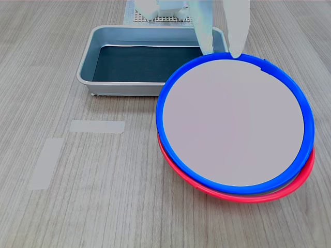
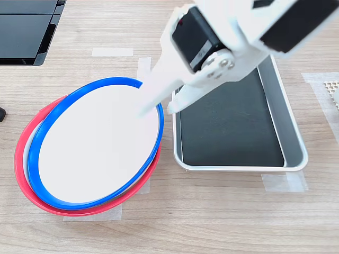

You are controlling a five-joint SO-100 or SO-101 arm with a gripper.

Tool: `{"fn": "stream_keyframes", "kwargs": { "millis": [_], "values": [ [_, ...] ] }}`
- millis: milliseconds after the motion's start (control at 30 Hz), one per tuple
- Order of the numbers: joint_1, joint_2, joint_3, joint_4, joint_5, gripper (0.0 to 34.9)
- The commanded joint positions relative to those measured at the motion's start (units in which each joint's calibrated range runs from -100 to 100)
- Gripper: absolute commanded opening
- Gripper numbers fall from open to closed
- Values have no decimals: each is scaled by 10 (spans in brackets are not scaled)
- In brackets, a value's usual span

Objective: Lift the stacked dish and set it down on the table.

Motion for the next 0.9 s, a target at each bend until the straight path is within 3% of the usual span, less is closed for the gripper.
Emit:
{"fn": "stream_keyframes", "kwargs": {
  "millis": [0,167,233,367,400,433,867],
  "values": [
    [-12,10,-6,-26,0,160],
    [-27,29,10,-57,0,145],
    [-30,44,10,-70,0,99],
    [-33,78,-6,-85,0,55],
    [-33,86,-12,-86,0,16],
    [-33,92,-19,-86,0,3],
    [-17,91,-75,-60,-8,1]
  ]
}}
